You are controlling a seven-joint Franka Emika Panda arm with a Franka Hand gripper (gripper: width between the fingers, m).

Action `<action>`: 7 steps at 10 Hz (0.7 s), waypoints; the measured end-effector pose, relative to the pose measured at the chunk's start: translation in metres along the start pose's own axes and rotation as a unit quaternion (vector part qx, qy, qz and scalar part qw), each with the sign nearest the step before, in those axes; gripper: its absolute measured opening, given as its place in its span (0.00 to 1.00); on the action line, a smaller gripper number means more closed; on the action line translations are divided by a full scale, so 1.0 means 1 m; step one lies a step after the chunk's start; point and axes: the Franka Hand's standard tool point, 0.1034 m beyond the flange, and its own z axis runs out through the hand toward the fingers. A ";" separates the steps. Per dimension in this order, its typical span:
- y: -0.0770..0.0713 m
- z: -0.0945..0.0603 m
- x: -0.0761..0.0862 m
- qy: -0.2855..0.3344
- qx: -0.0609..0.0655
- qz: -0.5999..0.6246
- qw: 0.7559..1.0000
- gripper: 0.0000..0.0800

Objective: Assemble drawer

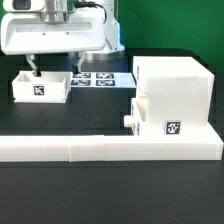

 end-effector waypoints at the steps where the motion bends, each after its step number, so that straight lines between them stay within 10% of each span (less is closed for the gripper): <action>1: -0.001 0.002 -0.002 -0.003 0.004 0.045 0.999 0.81; 7: -0.010 0.022 -0.016 0.003 0.004 0.166 0.986 0.81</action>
Offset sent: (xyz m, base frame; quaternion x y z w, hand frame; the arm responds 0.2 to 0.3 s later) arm 0.0000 0.0000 0.0000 0.0000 0.0000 0.1938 0.9810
